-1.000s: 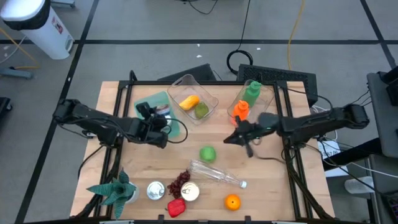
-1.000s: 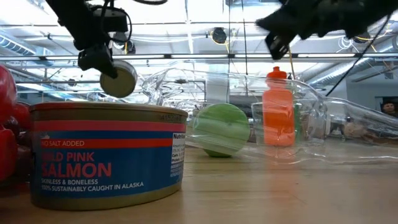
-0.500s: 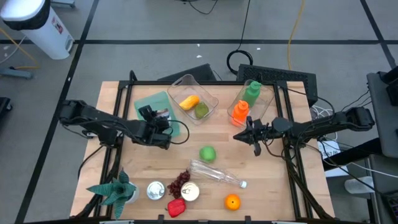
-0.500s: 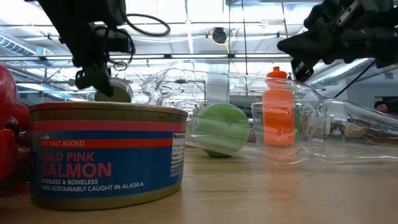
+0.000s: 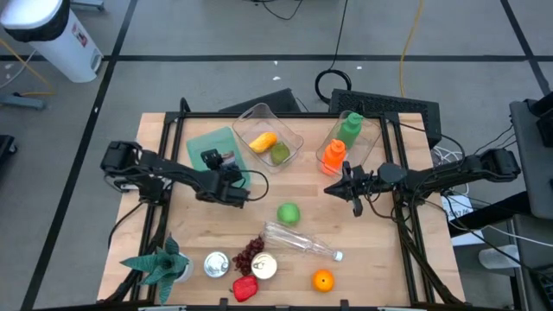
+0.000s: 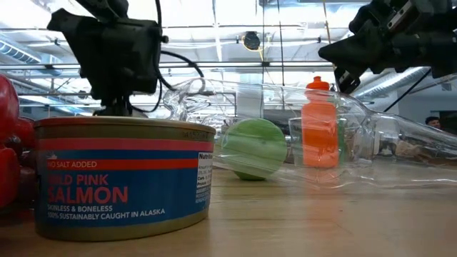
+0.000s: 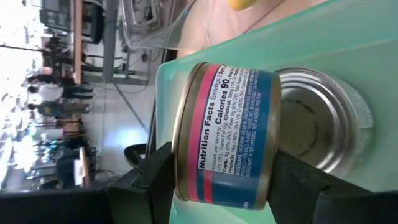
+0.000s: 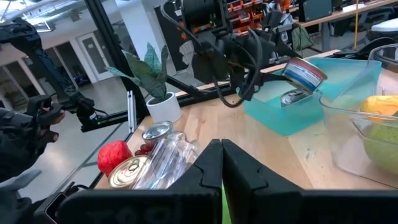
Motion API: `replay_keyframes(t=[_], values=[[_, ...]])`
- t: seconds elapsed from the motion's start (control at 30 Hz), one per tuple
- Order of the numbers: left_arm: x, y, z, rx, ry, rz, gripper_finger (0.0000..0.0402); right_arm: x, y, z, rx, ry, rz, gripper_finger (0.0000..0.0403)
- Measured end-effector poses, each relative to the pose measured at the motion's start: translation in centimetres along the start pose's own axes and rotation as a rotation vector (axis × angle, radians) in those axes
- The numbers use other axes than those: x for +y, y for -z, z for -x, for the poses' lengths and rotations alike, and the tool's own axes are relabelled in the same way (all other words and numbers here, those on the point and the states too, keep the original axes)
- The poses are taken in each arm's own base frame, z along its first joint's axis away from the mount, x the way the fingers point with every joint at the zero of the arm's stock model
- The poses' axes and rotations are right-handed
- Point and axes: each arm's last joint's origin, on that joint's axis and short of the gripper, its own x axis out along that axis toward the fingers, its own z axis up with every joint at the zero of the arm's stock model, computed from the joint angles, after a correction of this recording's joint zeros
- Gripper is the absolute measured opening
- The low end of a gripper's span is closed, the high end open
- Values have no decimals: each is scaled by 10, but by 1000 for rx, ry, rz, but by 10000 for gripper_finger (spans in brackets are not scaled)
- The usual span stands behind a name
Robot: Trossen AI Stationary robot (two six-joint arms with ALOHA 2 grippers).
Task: Pick & Place Food Item
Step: Stack the blue tuna can on top of the green tuna can into the green bin
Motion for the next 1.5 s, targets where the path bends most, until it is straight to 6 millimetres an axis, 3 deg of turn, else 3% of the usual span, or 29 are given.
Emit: replay_keyframes(t=[0.3,0.67,1.1,1.3,1.5], values=[[-12,-2,-7,15,-41,-9,200,0,0,0,0,0,4,0],[-17,-2,-5,80,144,-36,201,0,0,0,7,-1,7,0],[-17,-1,-4,107,182,-68,229,0,1,0,9,-1,11,0],[-14,5,-5,143,119,-74,183,0,1,0,9,-1,11,0],[-8,9,-6,163,50,-72,181,0,1,0,9,-1,11,0]])
